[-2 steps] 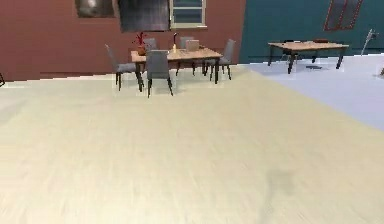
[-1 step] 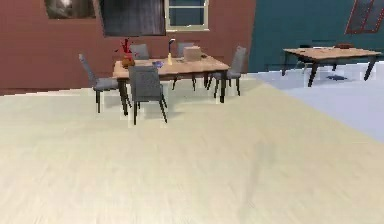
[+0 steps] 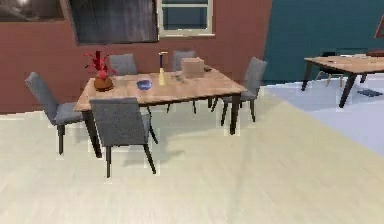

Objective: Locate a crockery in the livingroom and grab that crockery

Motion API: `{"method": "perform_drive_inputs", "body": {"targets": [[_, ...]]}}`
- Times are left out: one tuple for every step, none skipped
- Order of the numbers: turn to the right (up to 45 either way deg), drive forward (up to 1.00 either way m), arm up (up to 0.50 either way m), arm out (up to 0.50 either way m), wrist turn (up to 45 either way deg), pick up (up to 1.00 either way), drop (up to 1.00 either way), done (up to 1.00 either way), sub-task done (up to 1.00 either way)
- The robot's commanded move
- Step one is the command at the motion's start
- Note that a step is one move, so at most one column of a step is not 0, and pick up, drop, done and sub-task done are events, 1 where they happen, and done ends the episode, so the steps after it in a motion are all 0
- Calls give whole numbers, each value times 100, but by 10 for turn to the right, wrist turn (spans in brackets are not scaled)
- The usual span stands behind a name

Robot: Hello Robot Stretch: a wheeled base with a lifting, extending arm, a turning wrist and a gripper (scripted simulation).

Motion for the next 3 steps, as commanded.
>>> {"method": "perform_drive_inputs", "body": {"targets": [[0, 90, 0, 0, 0, 0, 0, 0, 0], [-450, 0, 0, 0, 0, 0, 0, 0, 0], [-450, 0, 0, 0, 0, 0, 0, 0, 0]]}}
